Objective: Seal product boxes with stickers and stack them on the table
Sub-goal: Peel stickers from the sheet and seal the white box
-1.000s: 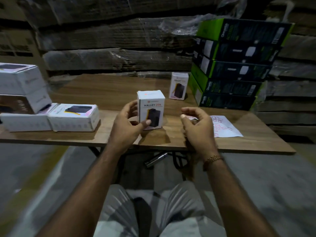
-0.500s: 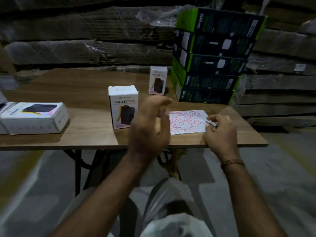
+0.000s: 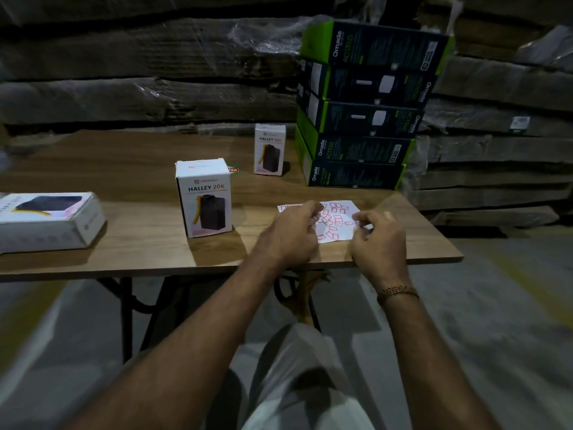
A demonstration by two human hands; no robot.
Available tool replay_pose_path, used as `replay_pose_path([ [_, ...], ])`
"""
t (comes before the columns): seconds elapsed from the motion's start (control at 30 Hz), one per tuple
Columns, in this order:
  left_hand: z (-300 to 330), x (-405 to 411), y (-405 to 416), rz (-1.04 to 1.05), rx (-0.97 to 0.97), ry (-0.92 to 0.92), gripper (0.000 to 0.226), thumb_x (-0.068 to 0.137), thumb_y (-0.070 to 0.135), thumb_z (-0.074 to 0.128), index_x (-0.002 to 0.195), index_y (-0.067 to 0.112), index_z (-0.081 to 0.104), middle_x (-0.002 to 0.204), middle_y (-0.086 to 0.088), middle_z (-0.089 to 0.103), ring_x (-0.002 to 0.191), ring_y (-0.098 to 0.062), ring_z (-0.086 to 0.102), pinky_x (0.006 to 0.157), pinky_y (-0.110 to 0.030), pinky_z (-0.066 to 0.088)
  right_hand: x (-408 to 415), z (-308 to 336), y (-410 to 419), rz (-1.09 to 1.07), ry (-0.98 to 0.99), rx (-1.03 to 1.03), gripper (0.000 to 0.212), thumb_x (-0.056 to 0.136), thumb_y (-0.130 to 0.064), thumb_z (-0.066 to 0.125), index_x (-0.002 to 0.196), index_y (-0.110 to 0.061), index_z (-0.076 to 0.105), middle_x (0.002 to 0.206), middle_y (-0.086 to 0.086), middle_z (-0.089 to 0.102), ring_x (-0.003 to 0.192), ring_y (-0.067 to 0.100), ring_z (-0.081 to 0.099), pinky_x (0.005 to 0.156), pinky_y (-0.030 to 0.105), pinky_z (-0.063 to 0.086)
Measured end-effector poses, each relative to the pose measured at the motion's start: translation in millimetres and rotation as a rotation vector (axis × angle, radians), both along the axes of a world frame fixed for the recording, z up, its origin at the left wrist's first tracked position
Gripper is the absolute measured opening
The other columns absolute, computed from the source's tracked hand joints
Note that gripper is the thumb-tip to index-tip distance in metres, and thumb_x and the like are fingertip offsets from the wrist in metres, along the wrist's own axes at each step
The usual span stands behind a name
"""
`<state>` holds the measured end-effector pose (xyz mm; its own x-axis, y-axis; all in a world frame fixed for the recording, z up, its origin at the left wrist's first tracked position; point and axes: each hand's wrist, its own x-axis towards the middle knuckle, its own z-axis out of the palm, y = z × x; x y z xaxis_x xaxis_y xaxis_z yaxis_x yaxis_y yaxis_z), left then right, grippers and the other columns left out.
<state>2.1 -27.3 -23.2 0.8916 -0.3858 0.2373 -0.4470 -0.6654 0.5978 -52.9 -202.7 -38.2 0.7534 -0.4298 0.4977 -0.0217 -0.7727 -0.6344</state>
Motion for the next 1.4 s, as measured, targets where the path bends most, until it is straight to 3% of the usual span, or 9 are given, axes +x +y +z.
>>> replay_pose_path([
  [0.17,-2.2,-0.4,-2.5,0.016,-0.012,0.018,0.071,0.077,0.027,0.040,0.146,0.030,0.053,0.141,0.001,0.066,0.131,-0.027,0.059,0.105,-0.049,0.054,7.9,8.1,9.6,0.013,0.026,-0.149,0.027,0.099,-0.004,0.062,0.120,-0.012,0.076,0.115,0.006,0.068,0.108,0.023,0.063,0.087,0.032,0.052],
  [0.37,-17.9,11.2,-7.8,0.065,0.029,-0.032,0.061,0.079,0.032,0.041,0.138,0.042,0.052,0.131,0.015,0.066,0.138,-0.030,0.053,0.108,-0.050,0.044,19.8,8.0,19.3,0.058,0.044,-0.139,0.019,0.099,-0.019,0.066,0.108,-0.010,0.080,0.107,0.008,0.069,0.100,0.023,0.064,0.084,0.027,0.046],
  [0.5,-20.0,16.5,-9.0,0.057,0.025,-0.028,0.061,0.079,0.034,0.042,0.139,0.041,0.052,0.132,0.015,0.065,0.139,-0.029,0.051,0.106,-0.052,0.046,19.3,6.4,21.8,0.045,0.051,-0.147,0.017,0.098,-0.019,0.068,0.107,-0.012,0.081,0.108,0.007,0.067,0.099,0.021,0.062,0.082,0.027,0.046],
  [0.63,-21.4,16.8,-9.5,0.054,0.032,-0.037,0.066,0.078,0.036,0.043,0.143,0.038,0.052,0.136,0.012,0.065,0.141,-0.030,0.051,0.109,-0.055,0.045,21.6,7.8,22.1,0.031,0.105,-0.111,0.014,0.097,-0.019,0.065,0.101,-0.020,0.079,0.106,0.002,0.065,0.098,0.023,0.063,0.085,0.037,0.055],
  [0.8,-21.1,16.7,-9.8,0.042,0.038,-0.051,0.068,0.078,0.040,0.039,0.144,0.036,0.053,0.139,0.010,0.064,0.141,-0.030,0.050,0.110,-0.054,0.044,27.0,15.0,19.8,0.022,0.192,-0.084,0.008,0.097,-0.027,0.069,0.090,-0.025,0.072,0.102,0.002,0.069,0.093,0.024,0.063,0.078,0.034,0.051],
  [0.9,-19.8,15.5,-10.1,0.047,0.033,-0.053,0.075,0.073,0.044,0.030,0.143,0.035,0.055,0.137,0.011,0.065,0.140,-0.028,0.051,0.111,-0.053,0.043,29.1,14.4,21.8,-0.007,0.196,-0.069,0.015,0.095,-0.024,0.069,0.081,-0.029,0.066,0.099,0.000,0.070,0.089,0.023,0.063,0.073,0.032,0.046],
  [1.03,-19.6,15.1,-10.4,0.052,0.026,-0.058,0.084,0.067,0.050,0.022,0.142,0.036,0.055,0.135,0.013,0.065,0.140,-0.028,0.051,0.111,-0.054,0.043,26.8,7.6,23.9,-0.032,0.159,-0.062,0.010,0.098,-0.032,0.066,0.089,-0.030,0.064,0.103,-0.002,0.065,0.091,0.025,0.061,0.076,0.037,0.050],
  [1.17,-21.9,15.7,-11.7,0.065,0.029,-0.048,0.071,0.074,0.038,0.038,0.143,0.038,0.053,0.137,0.014,0.065,0.141,-0.028,0.051,0.111,-0.054,0.044,25.9,3.4,21.6,-0.008,0.141,-0.067,0.011,0.102,-0.036,0.063,0.093,-0.030,0.064,0.103,-0.004,0.062,0.089,0.024,0.060,0.075,0.038,0.049],
  [1.4,-16.1,9.6,-11.0,0.069,0.045,-0.051,0.073,0.074,0.035,0.040,0.144,0.035,0.058,0.136,0.011,0.067,0.140,-0.027,0.052,0.116,-0.047,0.039,22.2,1.8,21.0,0.007,0.098,-0.050,0.012,0.106,-0.033,0.058,0.094,-0.030,0.060,0.102,-0.007,0.058,0.087,0.020,0.057,0.071,0.035,0.041],
])
